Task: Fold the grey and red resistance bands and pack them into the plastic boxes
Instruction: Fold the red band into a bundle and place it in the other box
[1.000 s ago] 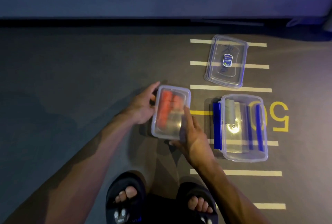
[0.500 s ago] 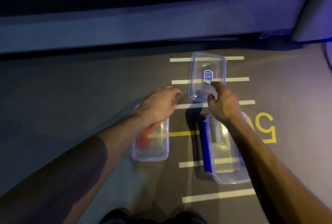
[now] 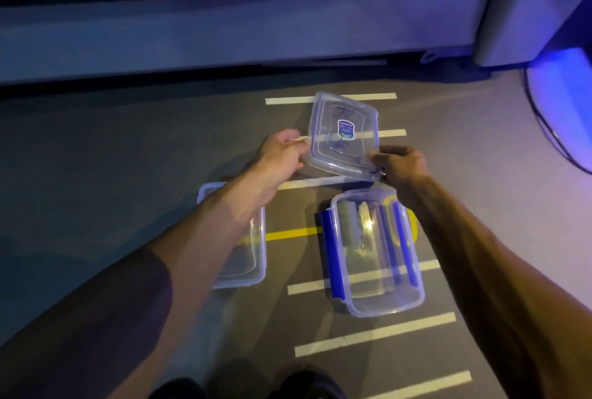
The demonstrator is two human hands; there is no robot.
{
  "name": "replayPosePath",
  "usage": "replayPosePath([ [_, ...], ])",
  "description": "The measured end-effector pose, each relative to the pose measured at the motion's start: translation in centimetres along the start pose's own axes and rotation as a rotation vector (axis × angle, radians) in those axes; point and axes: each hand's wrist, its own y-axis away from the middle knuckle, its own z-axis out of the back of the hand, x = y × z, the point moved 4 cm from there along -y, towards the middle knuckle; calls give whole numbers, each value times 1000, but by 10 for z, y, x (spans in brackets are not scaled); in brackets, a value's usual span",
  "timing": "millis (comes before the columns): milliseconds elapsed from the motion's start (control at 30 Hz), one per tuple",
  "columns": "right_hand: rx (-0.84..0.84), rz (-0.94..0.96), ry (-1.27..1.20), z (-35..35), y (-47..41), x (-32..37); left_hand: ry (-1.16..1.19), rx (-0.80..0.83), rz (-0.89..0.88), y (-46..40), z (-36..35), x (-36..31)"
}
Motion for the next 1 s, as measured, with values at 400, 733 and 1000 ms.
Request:
replayPosePath([
  [400,140,17,265,108,103,-87,-516,377,104,106,-54,92],
  [733,111,108,599,115,98,-113,-906,265,11,116,-62,93],
  [1000,138,115,680,111,89,-107,-856,250,128,100,-53,114],
])
